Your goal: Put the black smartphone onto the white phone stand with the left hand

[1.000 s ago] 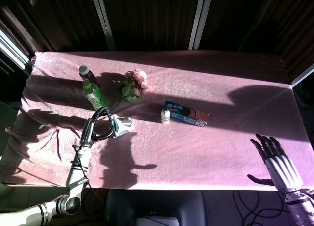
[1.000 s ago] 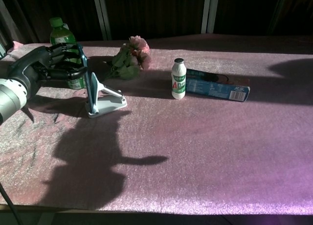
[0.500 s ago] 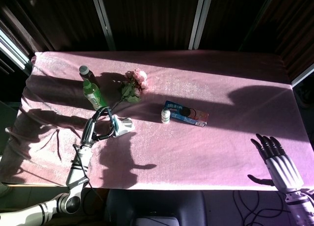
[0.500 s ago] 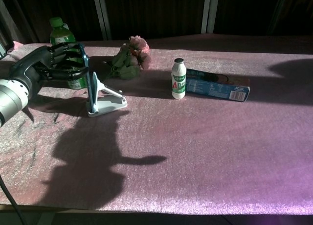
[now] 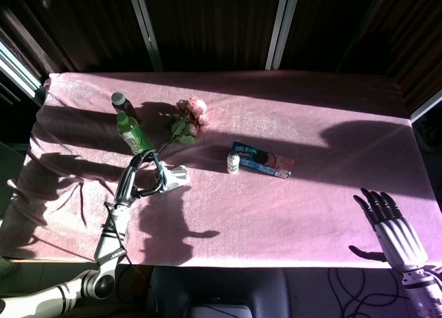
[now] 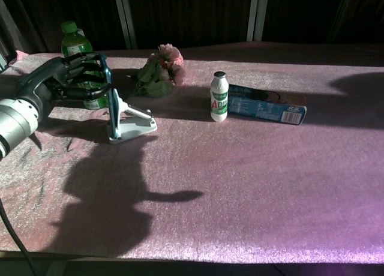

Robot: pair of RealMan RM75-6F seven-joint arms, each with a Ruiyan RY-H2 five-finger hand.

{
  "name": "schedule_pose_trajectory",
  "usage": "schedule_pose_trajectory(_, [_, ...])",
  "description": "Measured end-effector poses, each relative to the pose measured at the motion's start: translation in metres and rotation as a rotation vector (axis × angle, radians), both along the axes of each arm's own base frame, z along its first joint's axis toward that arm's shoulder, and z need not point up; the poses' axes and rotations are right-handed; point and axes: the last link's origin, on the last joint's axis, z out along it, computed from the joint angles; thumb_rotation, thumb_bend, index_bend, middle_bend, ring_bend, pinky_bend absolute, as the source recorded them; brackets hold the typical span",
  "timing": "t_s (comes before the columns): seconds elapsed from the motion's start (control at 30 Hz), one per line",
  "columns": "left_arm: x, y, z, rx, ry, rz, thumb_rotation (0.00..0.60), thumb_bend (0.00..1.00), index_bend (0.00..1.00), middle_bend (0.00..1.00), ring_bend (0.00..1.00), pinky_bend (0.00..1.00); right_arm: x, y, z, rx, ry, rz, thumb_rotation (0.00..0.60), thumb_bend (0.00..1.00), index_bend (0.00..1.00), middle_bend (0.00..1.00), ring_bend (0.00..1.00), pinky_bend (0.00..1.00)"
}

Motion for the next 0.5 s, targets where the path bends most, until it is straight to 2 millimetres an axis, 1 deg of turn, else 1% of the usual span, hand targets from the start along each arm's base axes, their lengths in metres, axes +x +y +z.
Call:
schedule_pose_trajectory(0.1, [0.0001, 0.0003, 0.0, -0.009, -0.005, 0.003, 0.6, 0.37, 0.38, 0.64, 0.36, 0.01, 0.0, -0.0002, -0.0001, 0.0, 0.001, 0.0, 0.6, 0.13, 0.0, 0.0, 0.0, 0.0])
schedule_pose_trajectory(0.2, [0.0, 0.0007, 0.0001, -0.021, -0.008, 0.003, 0.6, 0.36, 0.32, 0.56, 0.32, 0.0, 0.0, -0.0001, -0.0001, 0.001, 0.001, 0.0, 0.6, 0.13, 0.0, 0.0, 0.0, 0.0])
schedule_pose_trajectory(0.4, [-0.0006, 0.0019, 0.0, -0.041, -0.015, 0.007, 0.6, 0.34, 0.22, 0.41, 0.22, 0.0, 0.0, 0.0001, 0.0003, -0.001, 0.0, 0.0, 0.6, 0.13, 0.0, 0.0, 0.0, 0.0])
schedule_pose_trajectory(0.47, [-0.001, 0.0023, 0.0001, -0.048, -0.014, 0.006, 0.6, 0.33, 0.17, 0.34, 0.17, 0.0, -0.0001, -0.0002, 0.0002, -0.001, 0.001, -0.001, 0.6, 0.13, 0.0, 0.0, 0.0, 0.0])
schedule_pose_trajectory(0.5, [-0.001, 0.0024, 0.0001, -0.05, -0.015, 0.005, 0.6, 0.33, 0.15, 0.32, 0.16, 0.0, -0.0001, -0.0003, 0.0002, -0.001, 0.001, -0.001, 0.6, 0.13, 0.0, 0.0, 0.0, 0.0])
